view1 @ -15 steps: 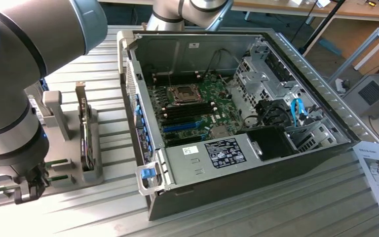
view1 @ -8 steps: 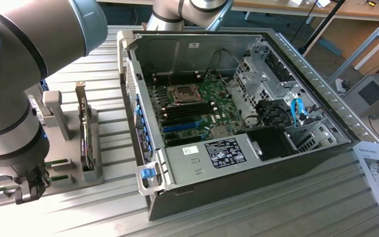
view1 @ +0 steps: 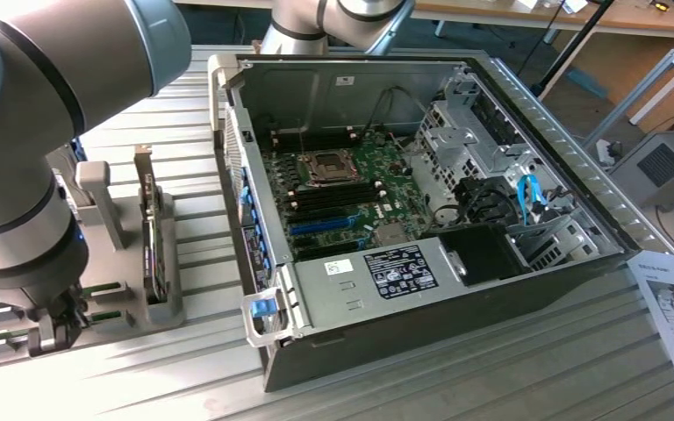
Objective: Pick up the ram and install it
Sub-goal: 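Pick up the ram and move it above insertion slot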
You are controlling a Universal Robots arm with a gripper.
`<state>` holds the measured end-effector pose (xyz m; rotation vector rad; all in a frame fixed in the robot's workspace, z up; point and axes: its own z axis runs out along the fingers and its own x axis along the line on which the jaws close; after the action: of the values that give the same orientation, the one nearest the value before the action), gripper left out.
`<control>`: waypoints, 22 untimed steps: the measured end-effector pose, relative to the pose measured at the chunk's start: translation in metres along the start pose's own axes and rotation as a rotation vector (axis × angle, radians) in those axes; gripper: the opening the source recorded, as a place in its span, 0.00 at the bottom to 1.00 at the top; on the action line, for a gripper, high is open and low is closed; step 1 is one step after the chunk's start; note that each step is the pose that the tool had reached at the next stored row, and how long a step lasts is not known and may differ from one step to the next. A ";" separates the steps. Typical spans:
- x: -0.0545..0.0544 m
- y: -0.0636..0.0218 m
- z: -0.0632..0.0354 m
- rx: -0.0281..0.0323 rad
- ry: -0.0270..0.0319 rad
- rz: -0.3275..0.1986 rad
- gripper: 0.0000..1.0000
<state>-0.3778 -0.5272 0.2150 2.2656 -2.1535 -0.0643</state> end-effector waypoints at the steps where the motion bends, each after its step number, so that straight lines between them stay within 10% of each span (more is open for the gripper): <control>1: 0.000 0.0000 0.0005 -0.0001 0.0003 0.000 0.24; 22: 0.000 0.0006 0.0029 0.0000 0.0003 0.000 0.24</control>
<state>-0.3786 -0.5271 0.2121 2.2652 -2.1535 -0.0639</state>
